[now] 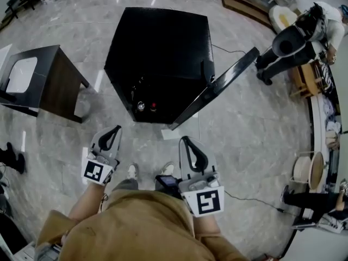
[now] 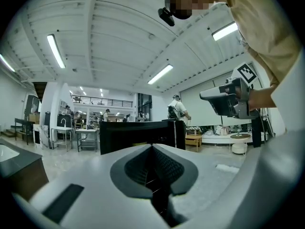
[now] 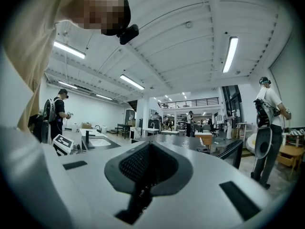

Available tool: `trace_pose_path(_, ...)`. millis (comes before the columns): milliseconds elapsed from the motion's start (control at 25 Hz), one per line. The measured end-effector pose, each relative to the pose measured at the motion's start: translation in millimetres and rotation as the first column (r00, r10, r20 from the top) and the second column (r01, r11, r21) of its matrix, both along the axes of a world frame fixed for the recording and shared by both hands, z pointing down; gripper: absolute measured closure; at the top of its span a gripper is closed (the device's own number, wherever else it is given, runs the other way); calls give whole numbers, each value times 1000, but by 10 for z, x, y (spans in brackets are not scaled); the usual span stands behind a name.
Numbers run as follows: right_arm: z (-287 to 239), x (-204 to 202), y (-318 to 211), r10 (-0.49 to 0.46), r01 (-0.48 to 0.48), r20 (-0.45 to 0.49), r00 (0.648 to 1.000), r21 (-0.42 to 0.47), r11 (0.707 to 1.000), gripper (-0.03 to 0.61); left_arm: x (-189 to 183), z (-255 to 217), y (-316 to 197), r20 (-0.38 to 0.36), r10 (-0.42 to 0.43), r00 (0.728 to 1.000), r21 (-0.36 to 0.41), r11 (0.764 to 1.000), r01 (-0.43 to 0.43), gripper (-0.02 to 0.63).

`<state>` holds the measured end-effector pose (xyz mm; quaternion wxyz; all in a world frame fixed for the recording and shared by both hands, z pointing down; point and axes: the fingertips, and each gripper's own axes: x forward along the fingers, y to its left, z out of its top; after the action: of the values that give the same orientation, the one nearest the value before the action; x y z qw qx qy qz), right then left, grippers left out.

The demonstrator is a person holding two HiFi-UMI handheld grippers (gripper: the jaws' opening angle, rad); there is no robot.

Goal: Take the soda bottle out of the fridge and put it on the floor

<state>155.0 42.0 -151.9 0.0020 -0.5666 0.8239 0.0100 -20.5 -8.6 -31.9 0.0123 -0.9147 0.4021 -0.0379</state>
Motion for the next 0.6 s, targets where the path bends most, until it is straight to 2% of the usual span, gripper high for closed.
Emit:
trace_pose_path(240,318,118,-308,-75,73,-53,996,-37,997,575,255,234,-224,24,-35,999,-20,999,36,611)
trace_pose_path(360,561,60,-489,-113,107,-84,990,-66,992,575,288,452,-348,30,-43,999,-34,998,44,611)
trace_pose_path(600,1213,-251,-795,-146,136,-67,987,-137,981,577,285,1038,-688,-6,-35,999,-56,998,34,611)
